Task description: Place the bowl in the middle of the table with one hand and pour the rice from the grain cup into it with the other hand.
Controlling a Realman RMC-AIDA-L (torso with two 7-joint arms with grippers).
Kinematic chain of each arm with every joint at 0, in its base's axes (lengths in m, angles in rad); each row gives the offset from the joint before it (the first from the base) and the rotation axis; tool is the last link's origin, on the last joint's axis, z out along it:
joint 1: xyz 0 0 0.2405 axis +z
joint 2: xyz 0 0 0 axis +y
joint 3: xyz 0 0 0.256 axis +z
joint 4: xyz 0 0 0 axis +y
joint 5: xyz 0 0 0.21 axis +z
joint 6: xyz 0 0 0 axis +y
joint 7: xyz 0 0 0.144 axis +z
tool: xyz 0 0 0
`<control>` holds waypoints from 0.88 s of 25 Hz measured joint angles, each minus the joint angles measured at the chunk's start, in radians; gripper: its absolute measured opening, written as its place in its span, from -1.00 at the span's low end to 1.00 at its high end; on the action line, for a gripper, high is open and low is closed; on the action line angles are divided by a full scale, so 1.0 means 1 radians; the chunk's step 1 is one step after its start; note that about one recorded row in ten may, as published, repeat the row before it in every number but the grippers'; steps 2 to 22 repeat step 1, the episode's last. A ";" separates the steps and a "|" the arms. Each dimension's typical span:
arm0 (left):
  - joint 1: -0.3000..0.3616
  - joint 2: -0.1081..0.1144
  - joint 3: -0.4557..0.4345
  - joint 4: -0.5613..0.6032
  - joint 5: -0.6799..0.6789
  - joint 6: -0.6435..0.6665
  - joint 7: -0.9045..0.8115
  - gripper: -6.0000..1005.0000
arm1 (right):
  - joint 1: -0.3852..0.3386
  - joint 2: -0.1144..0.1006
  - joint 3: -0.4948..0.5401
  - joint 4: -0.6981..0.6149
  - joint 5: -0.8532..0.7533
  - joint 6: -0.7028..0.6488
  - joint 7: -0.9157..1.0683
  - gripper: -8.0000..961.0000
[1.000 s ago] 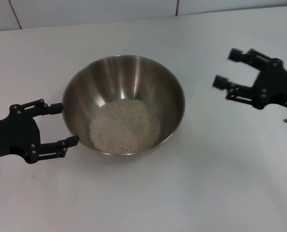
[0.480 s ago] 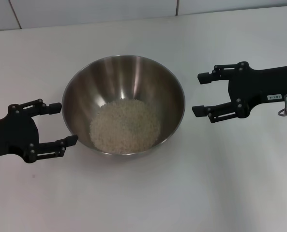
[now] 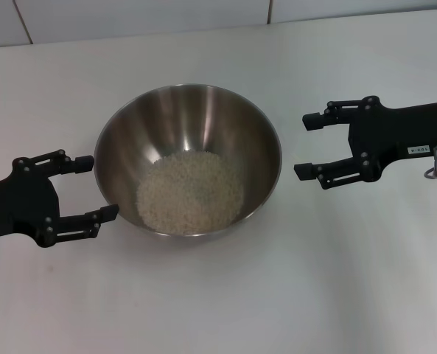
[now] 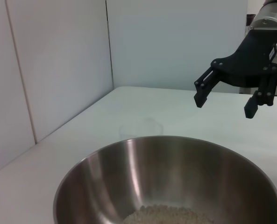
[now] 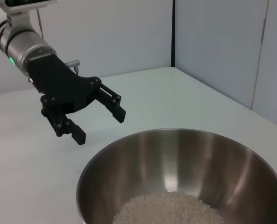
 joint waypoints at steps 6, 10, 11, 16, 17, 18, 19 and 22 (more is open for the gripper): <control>0.000 0.000 0.000 0.000 0.000 -0.001 0.000 0.62 | 0.000 0.000 0.000 0.000 0.000 0.002 0.000 0.75; 0.000 0.000 0.000 0.000 0.000 -0.001 0.000 0.62 | 0.000 0.000 0.000 0.000 0.000 0.002 0.000 0.75; 0.000 0.000 0.000 0.000 0.000 -0.001 0.000 0.62 | 0.000 0.000 0.000 0.000 0.000 0.002 0.000 0.75; 0.000 0.000 0.000 0.000 0.000 -0.001 0.000 0.62 | 0.000 0.000 0.000 0.000 0.000 0.002 0.000 0.75; 0.000 0.000 0.000 0.000 0.000 -0.001 0.000 0.62 | 0.000 0.000 0.000 0.000 0.000 0.002 0.000 0.75; 0.000 0.000 0.000 0.000 0.000 -0.001 0.000 0.62 | 0.000 0.000 0.000 0.000 0.000 0.002 0.000 0.75; 0.000 0.000 0.000 0.000 0.000 -0.001 0.000 0.62 | 0.000 0.000 0.000 0.000 0.000 0.002 0.000 0.75; 0.000 0.000 0.000 0.000 0.000 -0.001 0.000 0.62 | 0.000 0.000 0.000 0.000 0.000 0.002 0.000 0.75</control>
